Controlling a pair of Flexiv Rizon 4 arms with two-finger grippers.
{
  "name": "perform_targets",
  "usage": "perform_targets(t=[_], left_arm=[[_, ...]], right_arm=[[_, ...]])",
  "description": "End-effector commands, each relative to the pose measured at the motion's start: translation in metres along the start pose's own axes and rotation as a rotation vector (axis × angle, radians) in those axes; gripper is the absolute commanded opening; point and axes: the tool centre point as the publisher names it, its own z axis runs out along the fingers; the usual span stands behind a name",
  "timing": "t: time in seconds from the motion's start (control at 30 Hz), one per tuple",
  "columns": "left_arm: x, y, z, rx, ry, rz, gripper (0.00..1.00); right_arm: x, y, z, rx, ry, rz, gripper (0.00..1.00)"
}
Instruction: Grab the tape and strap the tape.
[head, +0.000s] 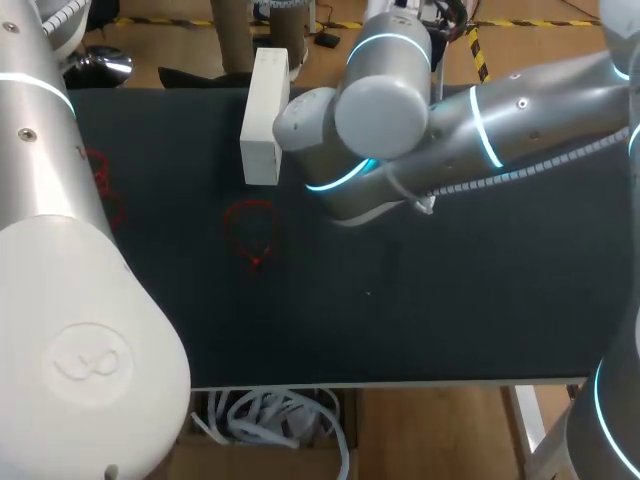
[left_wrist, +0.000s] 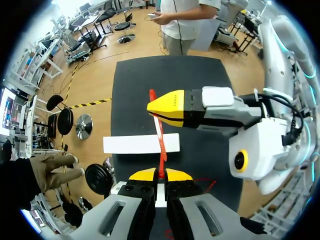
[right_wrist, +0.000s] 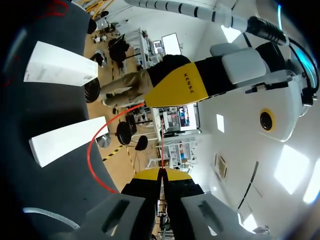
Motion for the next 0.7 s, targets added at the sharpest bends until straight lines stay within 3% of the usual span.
perform_targets(t=[0.03, 0.7], left_arm=[[-0.0010, -0.0014, -0.0017, -0.007, 0.004, -0.002, 0.00], [-0.0010, -0.0014, -0.0017, -0.007, 0.004, -0.002, 0.00]], right_arm=[[-0.0005, 0.0042, -0.0002, 0.013, -0.010, -0.009, 0.00], [-0.0038, 0.0103, 0.0083, 0.014, -0.025, -0.012, 0.00]])
